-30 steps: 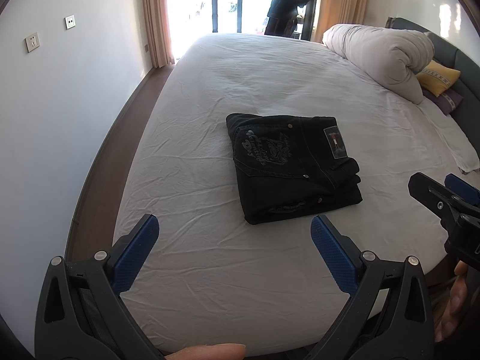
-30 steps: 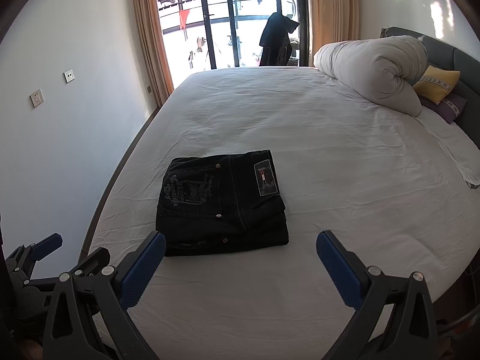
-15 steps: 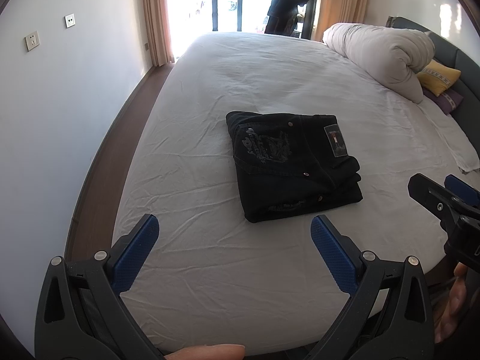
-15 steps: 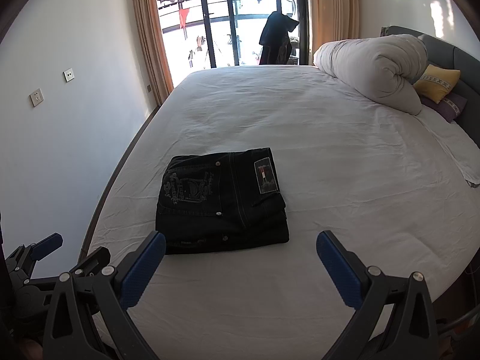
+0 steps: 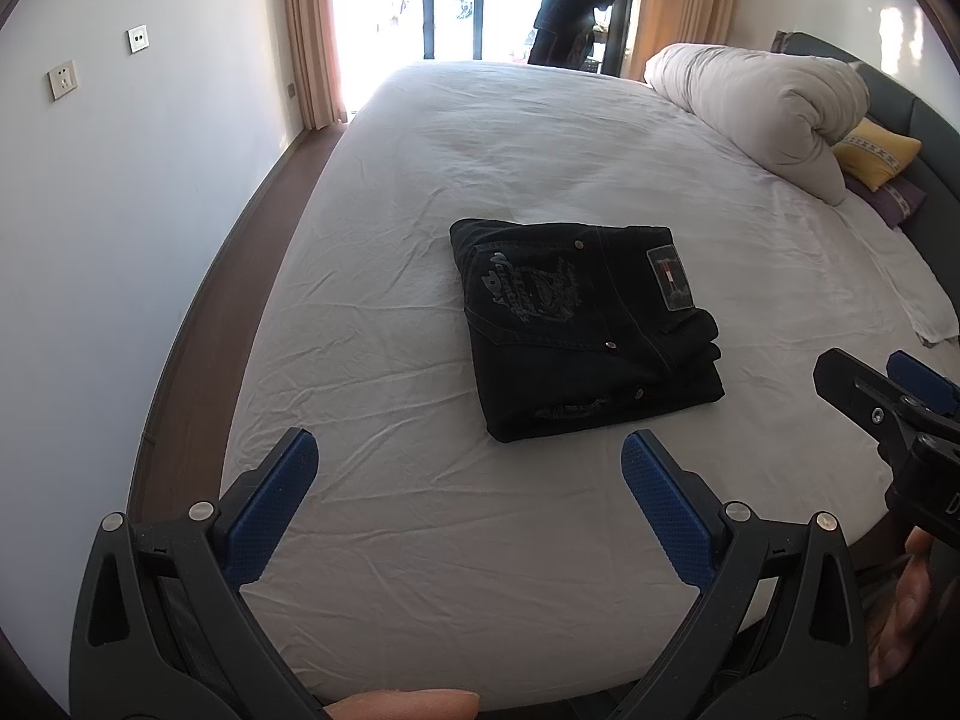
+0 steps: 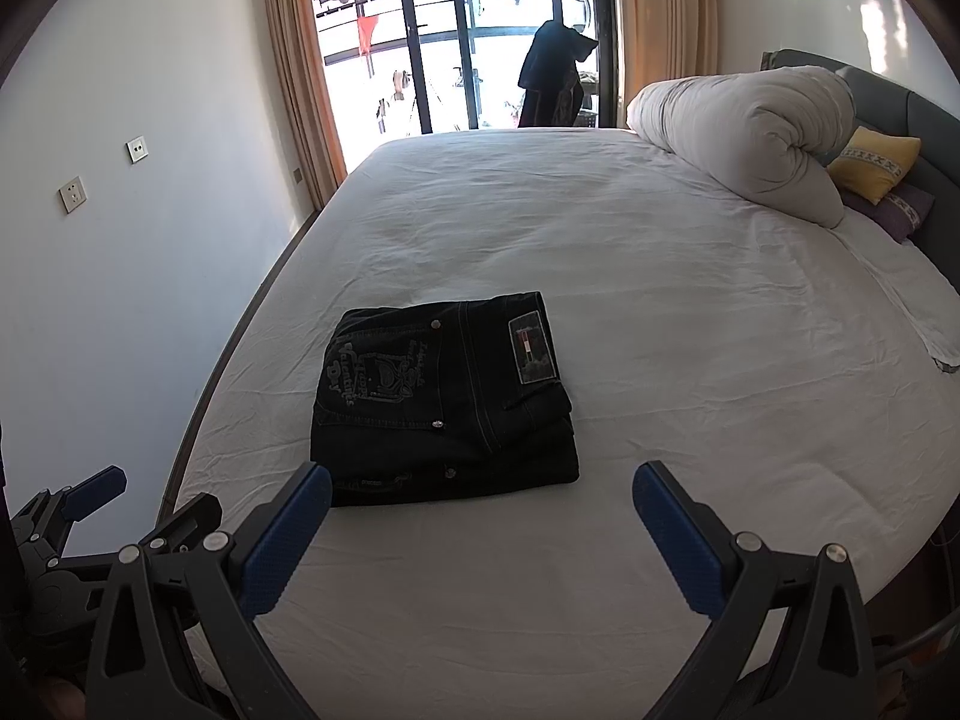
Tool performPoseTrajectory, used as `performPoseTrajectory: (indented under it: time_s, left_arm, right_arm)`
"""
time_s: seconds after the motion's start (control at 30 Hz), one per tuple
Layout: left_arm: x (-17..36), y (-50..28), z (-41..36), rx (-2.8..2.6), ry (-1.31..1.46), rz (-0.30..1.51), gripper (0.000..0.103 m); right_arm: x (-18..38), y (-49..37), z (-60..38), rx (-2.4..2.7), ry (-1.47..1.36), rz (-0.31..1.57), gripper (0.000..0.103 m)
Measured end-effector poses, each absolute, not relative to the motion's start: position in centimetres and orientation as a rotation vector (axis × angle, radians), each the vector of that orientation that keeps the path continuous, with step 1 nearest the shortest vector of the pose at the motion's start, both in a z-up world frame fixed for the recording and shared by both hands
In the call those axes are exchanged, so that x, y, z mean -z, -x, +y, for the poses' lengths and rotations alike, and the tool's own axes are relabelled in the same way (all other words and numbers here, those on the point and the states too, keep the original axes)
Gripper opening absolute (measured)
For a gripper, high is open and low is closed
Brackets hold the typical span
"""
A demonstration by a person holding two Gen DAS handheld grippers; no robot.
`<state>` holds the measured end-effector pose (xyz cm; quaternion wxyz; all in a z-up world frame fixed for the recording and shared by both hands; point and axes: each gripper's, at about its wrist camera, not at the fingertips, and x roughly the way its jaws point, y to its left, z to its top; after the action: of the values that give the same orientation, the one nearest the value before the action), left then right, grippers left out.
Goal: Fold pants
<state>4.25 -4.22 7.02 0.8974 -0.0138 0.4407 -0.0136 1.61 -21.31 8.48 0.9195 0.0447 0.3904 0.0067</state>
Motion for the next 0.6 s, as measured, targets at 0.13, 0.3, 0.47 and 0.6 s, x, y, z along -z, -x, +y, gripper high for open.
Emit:
performPoseTrajectory:
  time_s: [0.13,0.3,0.47,0.6]
  left_arm:
    - [-6.94,-4.27,-4.22,0.025,0.026,0.915,0.103]
    - [-6.8,-4.1,-4.17,0.022,0.026,0.917,0.103]
    - [-6.78,-4.14,-4.07,0.023,0.028,0.92,0.103]
    - [-6.71,-4.09,-3.83,0.028,0.031,0.925,0.103]
  right_arm:
    - [-8.22,-1.29,-21.24,-0.014,-0.092,0.806,0.103]
    - [-8.16,-0.97,-21.22,-0.017,-0.091,0.806,0.103]
    - [-8.14,-0.93,-21.27,-0.017,-0.092,0.808,0.103]
    - [-7.89,-0.69,-21.26,-0.018,-0.093,0.81,0.103]
